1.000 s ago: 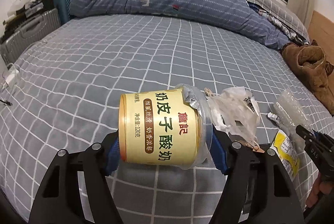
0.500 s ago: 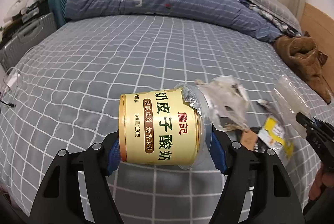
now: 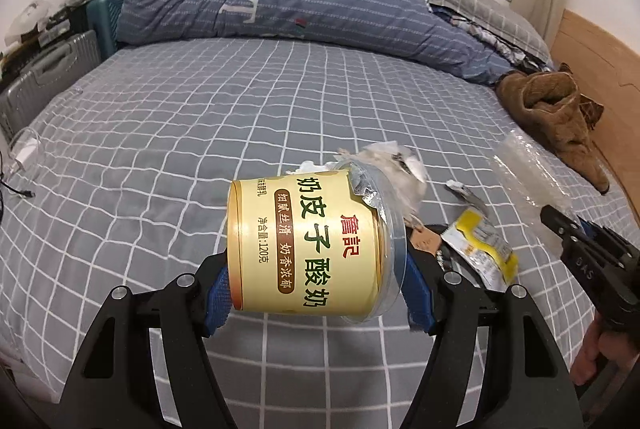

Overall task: Collect trash
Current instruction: 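Carry the yogurt cup and bubble wrap over the black bin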

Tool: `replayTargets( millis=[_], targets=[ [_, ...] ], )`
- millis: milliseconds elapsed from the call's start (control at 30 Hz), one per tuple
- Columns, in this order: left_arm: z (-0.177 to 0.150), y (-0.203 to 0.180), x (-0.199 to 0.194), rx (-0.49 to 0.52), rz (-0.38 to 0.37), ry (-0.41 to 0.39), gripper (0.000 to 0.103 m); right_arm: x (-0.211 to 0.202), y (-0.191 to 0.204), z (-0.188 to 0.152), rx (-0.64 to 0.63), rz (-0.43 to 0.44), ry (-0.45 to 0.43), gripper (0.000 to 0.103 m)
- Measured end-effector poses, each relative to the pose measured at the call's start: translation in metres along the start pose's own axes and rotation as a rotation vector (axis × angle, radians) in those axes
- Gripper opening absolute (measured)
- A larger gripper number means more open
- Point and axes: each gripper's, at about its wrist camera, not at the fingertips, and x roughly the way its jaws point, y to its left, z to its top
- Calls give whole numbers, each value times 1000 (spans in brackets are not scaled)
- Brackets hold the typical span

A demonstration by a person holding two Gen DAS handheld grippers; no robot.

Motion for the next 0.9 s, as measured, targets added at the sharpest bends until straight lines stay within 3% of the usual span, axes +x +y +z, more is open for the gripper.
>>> replayTargets(
  millis=[900],
  targets=[
    [-54, -7, -48, -2, -25, 36, 68, -76, 28, -47, -17, 32, -1, 20]
  ],
)
